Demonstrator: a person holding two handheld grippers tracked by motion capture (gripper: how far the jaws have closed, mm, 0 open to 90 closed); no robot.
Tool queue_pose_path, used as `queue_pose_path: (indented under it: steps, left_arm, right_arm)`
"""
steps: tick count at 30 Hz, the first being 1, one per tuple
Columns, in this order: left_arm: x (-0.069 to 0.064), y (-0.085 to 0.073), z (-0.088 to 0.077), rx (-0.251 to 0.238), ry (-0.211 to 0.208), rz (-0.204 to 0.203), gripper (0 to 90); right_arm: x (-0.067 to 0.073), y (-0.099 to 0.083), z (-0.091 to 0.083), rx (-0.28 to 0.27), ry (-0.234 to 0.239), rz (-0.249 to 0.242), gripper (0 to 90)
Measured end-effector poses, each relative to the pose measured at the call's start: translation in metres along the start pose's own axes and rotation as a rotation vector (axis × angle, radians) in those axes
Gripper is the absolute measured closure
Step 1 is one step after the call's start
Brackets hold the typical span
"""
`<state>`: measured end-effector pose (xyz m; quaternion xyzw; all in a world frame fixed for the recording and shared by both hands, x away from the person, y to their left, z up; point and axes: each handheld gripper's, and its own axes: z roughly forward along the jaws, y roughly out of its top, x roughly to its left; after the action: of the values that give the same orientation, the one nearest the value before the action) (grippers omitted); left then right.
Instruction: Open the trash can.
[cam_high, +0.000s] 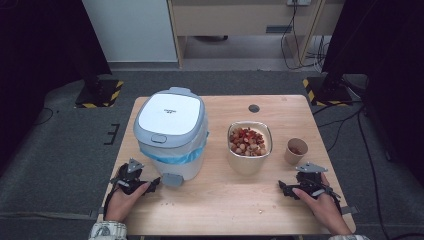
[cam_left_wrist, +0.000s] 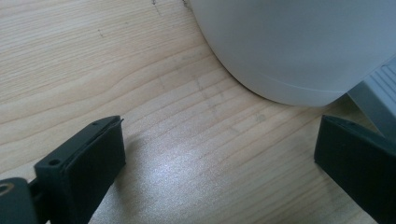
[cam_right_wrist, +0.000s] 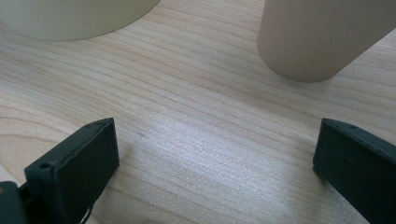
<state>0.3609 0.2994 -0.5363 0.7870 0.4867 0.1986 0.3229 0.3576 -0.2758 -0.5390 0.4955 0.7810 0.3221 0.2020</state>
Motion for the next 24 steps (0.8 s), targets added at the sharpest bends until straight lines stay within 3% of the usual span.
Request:
queue_pose_path:
  steps: [2, 6, 8, 15, 16, 20, 24]
  left_arm:
    - [0.000, 0.001, -0.001, 0.001, -0.002, 0.002, 4.2]
    - [0.000, 0.004, -0.006, 0.000, -0.018, 0.005, 21.1]
    - [-0.001, 0.006, -0.012, -0.021, -0.028, -0.005, 22.7]
    - [-0.004, 0.009, -0.035, -0.088, -0.016, -0.012, 45.1]
    - [-0.004, 0.009, -0.038, -0.095, -0.014, -0.013, 45.1]
    - [-0.009, 0.011, -0.049, -0.109, -0.033, 0.004, 56.4]
    - [-0.025, 0.015, -0.054, -0.114, -0.062, 0.060, 67.0]
  right_arm:
    - [0.000, 0.000, 0.000, 0.000, 0.001, -0.001, 0.5]
    - [0.000, -0.001, -0.001, -0.002, 0.005, -0.008, 0.5]
    - [-0.001, -0.001, -0.001, -0.002, 0.006, -0.010, 0.6]
    - [-0.001, -0.001, -0.001, 0.000, 0.012, -0.012, 0.5]
    - [-0.001, -0.001, -0.001, 0.000, 0.012, -0.012, 0.5]
    - [0.000, -0.002, -0.002, 0.001, 0.013, -0.011, 0.5]
    - [-0.001, -0.002, -0.002, 0.001, 0.017, -0.015, 0.5]
